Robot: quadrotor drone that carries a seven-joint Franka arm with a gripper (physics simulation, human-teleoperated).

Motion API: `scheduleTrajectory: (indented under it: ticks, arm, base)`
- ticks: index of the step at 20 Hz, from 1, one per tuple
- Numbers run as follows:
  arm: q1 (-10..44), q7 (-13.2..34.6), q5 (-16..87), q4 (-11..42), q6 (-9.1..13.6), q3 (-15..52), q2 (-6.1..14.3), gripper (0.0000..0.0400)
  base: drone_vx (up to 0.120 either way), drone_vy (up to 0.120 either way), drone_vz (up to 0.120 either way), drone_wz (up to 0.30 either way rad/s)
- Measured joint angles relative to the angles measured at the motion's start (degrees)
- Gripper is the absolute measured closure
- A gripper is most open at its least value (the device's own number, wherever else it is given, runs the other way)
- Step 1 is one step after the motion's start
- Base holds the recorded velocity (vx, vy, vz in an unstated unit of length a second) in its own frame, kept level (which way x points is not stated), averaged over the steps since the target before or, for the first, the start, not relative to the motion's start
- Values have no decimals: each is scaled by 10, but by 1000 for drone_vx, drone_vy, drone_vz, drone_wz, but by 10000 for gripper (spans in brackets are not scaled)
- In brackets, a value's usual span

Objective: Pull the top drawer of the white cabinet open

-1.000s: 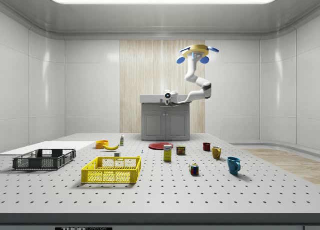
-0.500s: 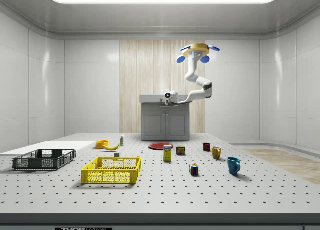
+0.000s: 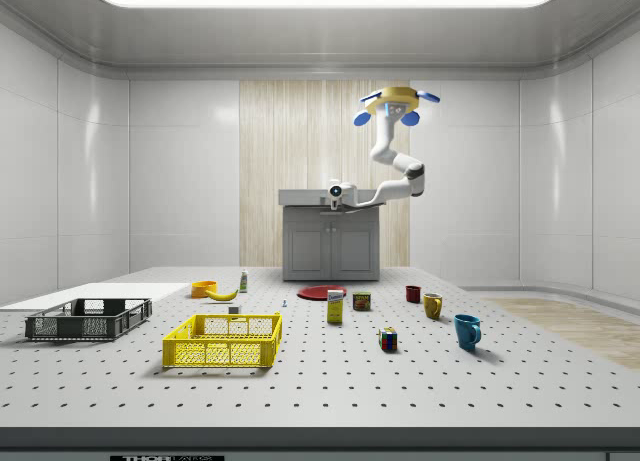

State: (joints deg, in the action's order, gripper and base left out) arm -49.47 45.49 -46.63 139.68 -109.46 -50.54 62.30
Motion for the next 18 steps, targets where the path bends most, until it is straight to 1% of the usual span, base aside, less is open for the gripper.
scheduleTrajectory:
  ticks: [3, 7, 13, 18]
  arm:
    - [0, -6, -1, 0, 0, 0, 0, 92]
    - [0, -1, 0, 0, 0, 0, 0, 94]
    - [-2, 1, 2, 0, -2, -1, 2, 95]
    - [-3, 2, 3, 1, -3, -1, 4, 95]
  base:
    - [0, 0, 0, 0]
    - [0, 0, 0, 0]
    - [0, 113, 0, 0]
    - [0, 0, 0, 0]
